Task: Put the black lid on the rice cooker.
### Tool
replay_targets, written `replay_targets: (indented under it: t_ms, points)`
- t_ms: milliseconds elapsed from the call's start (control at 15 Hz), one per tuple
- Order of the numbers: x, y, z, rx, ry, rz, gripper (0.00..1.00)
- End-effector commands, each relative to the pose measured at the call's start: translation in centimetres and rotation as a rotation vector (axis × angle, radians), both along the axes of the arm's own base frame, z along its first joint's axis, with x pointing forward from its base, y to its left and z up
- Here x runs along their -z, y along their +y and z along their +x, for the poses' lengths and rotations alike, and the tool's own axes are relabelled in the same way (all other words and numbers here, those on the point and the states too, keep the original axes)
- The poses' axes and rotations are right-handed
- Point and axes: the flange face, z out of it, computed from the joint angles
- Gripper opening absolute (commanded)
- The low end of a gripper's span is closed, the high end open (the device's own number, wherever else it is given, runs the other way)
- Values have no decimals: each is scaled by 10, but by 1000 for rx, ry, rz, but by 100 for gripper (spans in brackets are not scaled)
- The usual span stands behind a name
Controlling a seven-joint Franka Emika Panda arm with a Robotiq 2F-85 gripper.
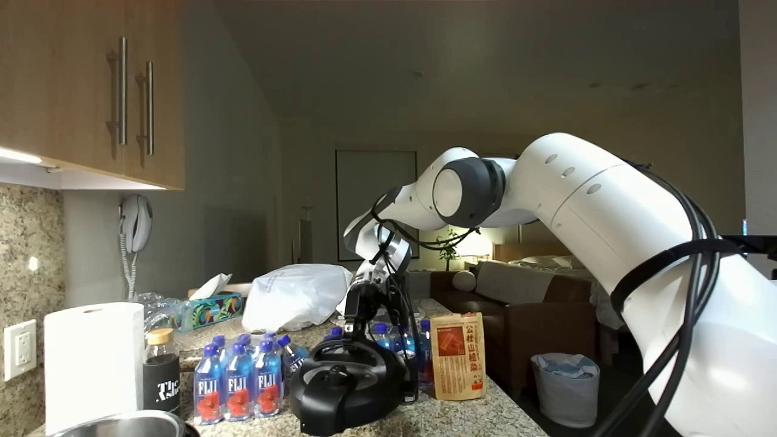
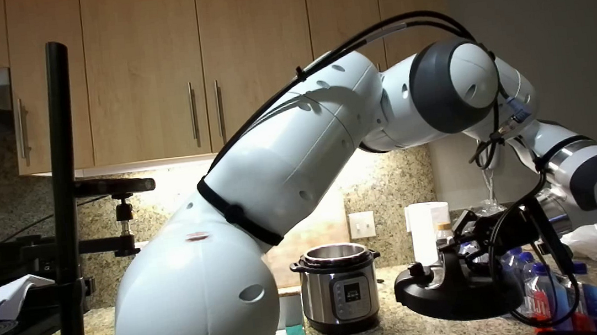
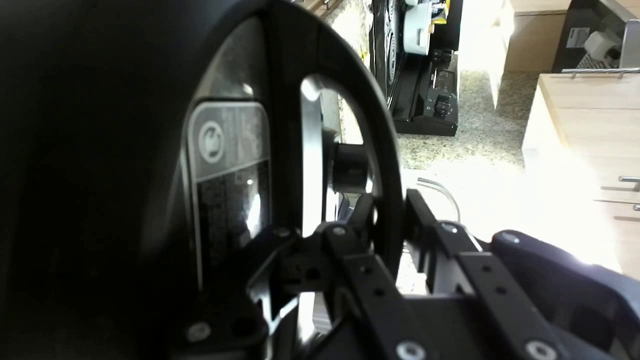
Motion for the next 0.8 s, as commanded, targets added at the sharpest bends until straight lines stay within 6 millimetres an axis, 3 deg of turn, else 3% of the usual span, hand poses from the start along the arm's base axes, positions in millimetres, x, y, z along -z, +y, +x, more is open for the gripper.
replay_targets:
  t_ms: [0, 400, 667, 733]
  points:
    - [-27, 2, 4, 8, -34, 28, 7]
    - [-68, 18, 14, -8, -105, 43, 7]
    - [-88, 39, 24, -17, -161, 97, 7]
    - [-90, 55, 30, -17, -163, 113, 7]
